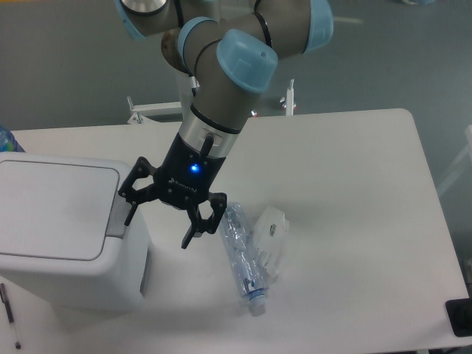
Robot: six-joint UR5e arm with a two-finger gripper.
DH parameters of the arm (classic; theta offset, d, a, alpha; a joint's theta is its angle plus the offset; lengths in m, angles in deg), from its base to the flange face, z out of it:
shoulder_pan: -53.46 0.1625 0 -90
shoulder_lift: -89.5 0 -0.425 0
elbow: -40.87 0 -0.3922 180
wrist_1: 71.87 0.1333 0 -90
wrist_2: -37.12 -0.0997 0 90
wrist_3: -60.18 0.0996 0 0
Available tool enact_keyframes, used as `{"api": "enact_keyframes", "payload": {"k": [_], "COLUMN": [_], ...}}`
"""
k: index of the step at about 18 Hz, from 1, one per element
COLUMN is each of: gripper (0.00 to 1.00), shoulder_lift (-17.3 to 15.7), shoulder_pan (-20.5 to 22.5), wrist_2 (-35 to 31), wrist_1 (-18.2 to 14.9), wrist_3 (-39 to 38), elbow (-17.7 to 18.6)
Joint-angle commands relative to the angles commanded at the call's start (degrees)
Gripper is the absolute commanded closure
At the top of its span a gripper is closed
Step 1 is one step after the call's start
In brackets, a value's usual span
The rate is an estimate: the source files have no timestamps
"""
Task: Open the trash can
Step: 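Lower the gripper finger onto the lid edge and press it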
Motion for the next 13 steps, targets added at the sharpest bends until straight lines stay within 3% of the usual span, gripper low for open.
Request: {"api": "enact_keyframes", "payload": {"k": [13], "gripper": [0.00], "shoulder_lift": [-0.44], "shoulder_pan": [-0.88], "wrist_2": [0.09], "wrist_1": [0.97], "wrist_3": [-0.62], "elbow": [0.61]}}
